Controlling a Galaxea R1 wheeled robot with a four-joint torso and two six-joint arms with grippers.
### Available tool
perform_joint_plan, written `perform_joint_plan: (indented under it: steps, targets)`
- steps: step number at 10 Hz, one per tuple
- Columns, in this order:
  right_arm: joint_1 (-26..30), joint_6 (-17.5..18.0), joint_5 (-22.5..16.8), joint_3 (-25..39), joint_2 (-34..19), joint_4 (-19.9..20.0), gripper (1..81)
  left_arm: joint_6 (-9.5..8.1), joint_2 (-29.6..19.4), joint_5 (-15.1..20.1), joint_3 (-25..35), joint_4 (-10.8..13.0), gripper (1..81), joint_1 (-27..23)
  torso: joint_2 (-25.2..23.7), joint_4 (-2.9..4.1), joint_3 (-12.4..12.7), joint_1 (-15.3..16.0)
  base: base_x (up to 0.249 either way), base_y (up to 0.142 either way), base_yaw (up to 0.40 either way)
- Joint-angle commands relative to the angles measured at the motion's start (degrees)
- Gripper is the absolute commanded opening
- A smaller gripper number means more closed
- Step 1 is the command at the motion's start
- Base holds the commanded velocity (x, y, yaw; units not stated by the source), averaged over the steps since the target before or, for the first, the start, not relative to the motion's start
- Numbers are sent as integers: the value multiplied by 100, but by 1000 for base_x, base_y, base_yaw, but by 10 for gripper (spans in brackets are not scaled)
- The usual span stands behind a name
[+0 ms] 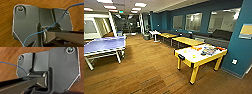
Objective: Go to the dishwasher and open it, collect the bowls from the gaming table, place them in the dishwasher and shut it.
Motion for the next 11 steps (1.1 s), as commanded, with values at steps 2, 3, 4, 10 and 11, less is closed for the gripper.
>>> perform_joint_plan:
  steps: [2, 3, 4, 10, 11]
  targets:
    - [282, -4, -356, 23, 27, 3, 811, 10, 3, 286, 24, 37, 811, -251, 0, 0, 0, 1, 0, 0, -382]
    - [282, -4, -356, 23, 27, 3, 811, 10, -5, 286, 24, 37, 811, -251, 0, 0, 0, 1, 0, 0, -376]
    - [282, -4, -356, 23, 27, 3, 811, 10, -14, 286, 24, 37, 811, -251, 0, 0, 0, 1, 0, 0, -376]
    - [291, -4, -356, 23, 27, 3, 811, 19, -49, 295, 59, 46, 811, -251, 0, 0, 0, 1, 0, 0, -222]
    - [291, -4, -356, 23, 27, 3, 811, 19, -49, 286, 59, 46, 811, -233, 0, 0, 0, 1, 0, 0, 0]
